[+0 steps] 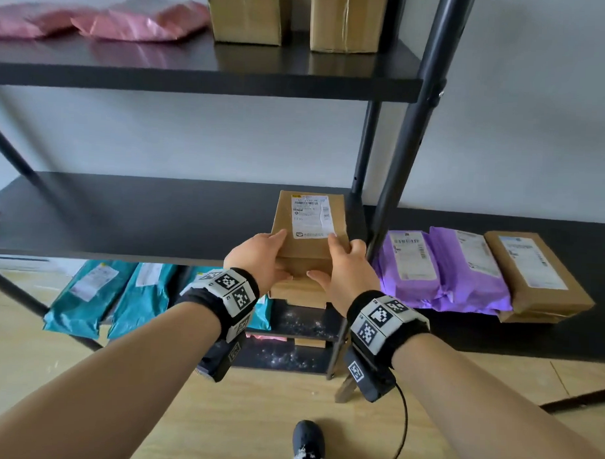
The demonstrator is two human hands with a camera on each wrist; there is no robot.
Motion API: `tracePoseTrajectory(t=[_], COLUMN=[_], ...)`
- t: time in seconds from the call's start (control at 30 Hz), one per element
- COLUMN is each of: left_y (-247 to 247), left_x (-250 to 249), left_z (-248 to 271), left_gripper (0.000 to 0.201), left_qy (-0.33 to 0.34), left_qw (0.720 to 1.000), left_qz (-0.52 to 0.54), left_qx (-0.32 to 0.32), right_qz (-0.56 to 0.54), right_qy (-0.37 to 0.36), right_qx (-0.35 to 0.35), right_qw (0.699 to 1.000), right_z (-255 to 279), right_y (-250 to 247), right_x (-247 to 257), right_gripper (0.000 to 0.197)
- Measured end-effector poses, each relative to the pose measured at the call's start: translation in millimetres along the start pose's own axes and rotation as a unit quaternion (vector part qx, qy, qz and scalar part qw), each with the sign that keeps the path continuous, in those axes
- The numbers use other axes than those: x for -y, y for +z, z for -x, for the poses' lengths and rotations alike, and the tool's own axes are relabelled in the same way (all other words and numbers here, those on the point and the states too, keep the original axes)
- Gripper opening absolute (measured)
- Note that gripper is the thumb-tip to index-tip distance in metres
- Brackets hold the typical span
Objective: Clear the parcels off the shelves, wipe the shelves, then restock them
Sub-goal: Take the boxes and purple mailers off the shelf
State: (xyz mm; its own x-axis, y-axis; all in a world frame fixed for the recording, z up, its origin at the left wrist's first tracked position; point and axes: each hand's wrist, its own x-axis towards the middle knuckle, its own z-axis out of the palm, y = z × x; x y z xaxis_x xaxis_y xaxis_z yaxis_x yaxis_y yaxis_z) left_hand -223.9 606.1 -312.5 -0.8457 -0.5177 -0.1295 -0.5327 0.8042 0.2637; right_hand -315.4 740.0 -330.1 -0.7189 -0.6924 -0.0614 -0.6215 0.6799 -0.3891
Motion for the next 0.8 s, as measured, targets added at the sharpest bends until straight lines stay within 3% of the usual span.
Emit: tracePoseTrajectory(t=[0.2,0.33,0.47,0.57,0.8], left_y=[4.7,4.0,0.4,1.5,5.4], left_x=[6.7,7.7,5.8,1.2,-2.2], left_z=[-75.4,-123.3,-162.1,-181.8,-207.4], left_gripper=[0.065,0.069,0.058,0.056,0.052], left_qy=[0.003,0.005,0.014,0.009,0.000], left_qw=[0.999,0.999,0.998,0.997,0.996], left_qz=[-0.028,-0.034,-0.055,-0.063,-0.079], left_qx=[0.028,0.034,0.042,0.047,0.031], right_qz=[0.023,0.088,0.154,0.173,0.156], right_qy=[0.007,0.013,0.025,0.045,0.080], right_qx=[0.027,-0.007,0.000,0.018,0.044], right_qw=[0.999,0.996,0.988,0.984,0.984], right_z=[-78.5,-121.6,-154.2,-171.9,-197.1], right_y=[12.5,17.9,14.4,12.6,12.6], right_x=[-11.0,-12.4,-8.4,-5.8,-5.4], right_gripper=[0.072,0.065,0.057,0.050,0.054])
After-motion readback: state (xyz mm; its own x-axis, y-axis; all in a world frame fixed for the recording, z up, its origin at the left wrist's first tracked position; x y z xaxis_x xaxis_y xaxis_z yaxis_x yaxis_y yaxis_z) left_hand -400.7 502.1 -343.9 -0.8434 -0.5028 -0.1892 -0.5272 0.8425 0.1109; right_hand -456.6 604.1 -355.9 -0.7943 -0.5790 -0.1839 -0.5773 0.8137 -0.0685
